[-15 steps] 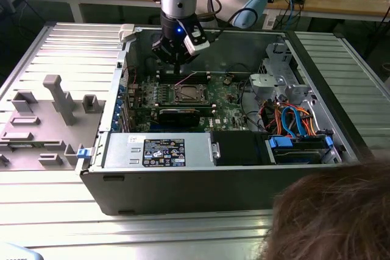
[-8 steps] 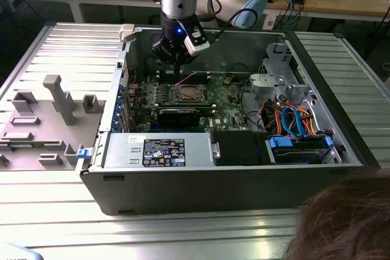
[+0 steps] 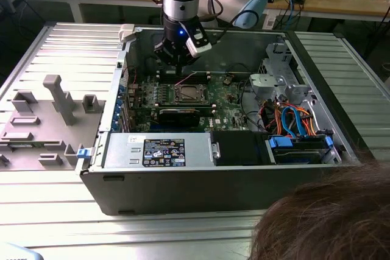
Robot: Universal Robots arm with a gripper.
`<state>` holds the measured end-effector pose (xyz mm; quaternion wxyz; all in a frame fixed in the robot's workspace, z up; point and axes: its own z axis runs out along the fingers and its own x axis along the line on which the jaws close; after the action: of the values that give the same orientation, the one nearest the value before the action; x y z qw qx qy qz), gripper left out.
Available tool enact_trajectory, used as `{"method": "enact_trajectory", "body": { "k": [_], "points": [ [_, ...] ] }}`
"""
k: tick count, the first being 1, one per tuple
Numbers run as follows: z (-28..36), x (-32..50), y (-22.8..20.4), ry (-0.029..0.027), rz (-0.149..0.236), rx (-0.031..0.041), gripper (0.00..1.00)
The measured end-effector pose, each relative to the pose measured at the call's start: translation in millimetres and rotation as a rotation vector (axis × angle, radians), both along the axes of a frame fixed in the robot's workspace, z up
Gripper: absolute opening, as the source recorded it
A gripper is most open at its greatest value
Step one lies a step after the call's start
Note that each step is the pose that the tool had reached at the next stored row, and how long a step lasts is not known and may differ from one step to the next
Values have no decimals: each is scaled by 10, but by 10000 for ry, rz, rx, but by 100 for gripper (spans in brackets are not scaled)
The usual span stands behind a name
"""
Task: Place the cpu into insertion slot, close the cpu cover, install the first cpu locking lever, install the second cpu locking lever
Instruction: 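Install the first cpu locking lever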
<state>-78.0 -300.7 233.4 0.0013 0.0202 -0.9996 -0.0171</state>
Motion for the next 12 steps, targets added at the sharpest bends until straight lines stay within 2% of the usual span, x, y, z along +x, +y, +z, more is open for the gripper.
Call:
{"method": "enact_trajectory", "body": {
  "k": [12],
  "points": [
    [-22,8,0,0,0,0,11]
  ]
}}
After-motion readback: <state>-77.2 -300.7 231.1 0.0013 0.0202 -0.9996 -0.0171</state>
